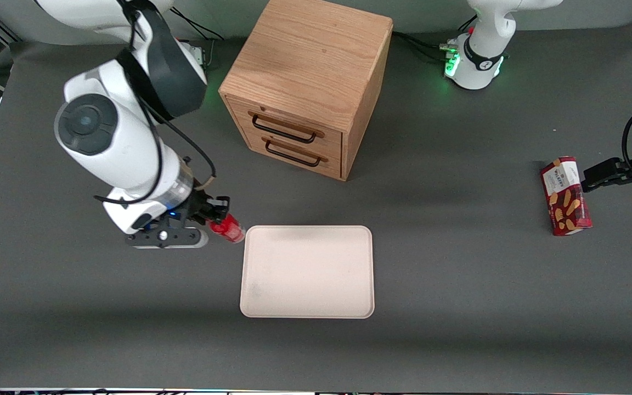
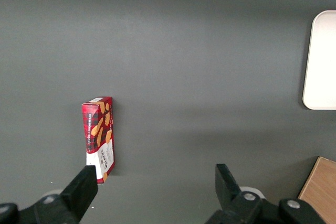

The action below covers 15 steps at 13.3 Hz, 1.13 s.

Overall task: Place coke bottle on tray
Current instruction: 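Lift the bottle and carry it over the white tray, then lower the bottle onto the tray and open the right gripper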

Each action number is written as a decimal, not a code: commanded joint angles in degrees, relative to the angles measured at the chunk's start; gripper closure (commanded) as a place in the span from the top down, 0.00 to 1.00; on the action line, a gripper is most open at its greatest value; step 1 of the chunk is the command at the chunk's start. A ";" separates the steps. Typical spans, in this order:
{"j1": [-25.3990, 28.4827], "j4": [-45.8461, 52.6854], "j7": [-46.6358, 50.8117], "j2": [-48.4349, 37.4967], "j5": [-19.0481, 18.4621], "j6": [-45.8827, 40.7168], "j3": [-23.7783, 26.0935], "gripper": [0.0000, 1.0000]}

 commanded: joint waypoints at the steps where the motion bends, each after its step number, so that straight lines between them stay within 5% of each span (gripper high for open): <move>1: 0.60 6.35 1.93 3.63 0.22 -0.78 -0.62 0.00; 8: 0.16 4.78 1.14 8.99 -0.30 4.49 -0.71 0.00; 15: -0.01 -3.48 1.05 10.93 -1.97 18.73 -0.80 0.00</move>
